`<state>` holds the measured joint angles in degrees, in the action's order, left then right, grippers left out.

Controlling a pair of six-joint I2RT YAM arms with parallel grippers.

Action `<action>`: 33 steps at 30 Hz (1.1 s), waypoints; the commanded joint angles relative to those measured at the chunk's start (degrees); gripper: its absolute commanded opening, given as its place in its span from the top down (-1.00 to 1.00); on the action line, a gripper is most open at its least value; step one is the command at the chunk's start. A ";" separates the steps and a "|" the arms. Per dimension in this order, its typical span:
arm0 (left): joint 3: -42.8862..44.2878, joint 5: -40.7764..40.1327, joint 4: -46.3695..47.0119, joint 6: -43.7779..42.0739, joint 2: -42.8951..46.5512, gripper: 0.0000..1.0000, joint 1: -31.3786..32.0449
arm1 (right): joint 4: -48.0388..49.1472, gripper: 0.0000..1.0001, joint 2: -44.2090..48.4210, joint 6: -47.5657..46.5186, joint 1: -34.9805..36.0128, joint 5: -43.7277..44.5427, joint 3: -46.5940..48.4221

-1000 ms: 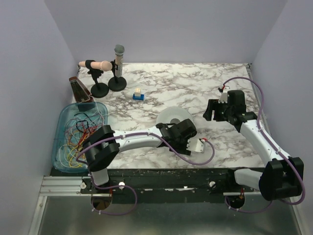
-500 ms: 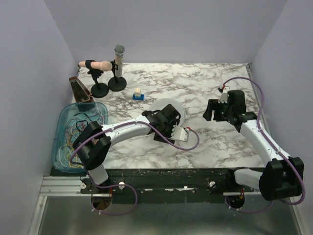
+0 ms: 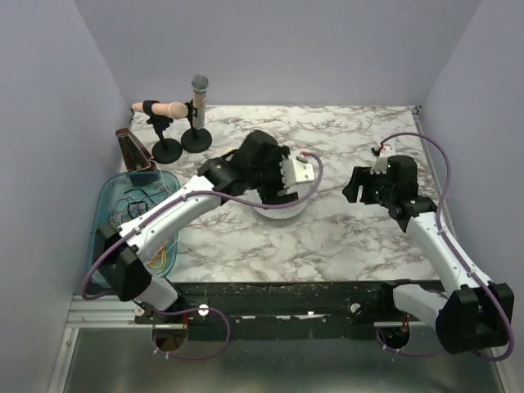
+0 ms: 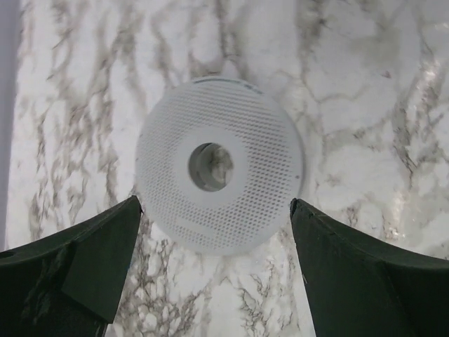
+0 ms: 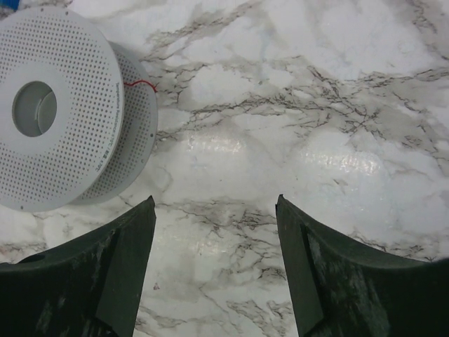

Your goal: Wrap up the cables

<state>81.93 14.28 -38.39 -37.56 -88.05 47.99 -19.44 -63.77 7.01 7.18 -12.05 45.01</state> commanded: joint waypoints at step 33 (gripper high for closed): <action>-77.27 -27.08 104.66 39.21 22.57 -0.98 -33.92 | 62.07 -0.80 12.71 -0.85 -6.30 18.82 -38.34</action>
<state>7.42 -3.73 52.14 -2.61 -63.20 14.31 35.73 -51.40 7.35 1.13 5.32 6.90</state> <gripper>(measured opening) 0.990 0.899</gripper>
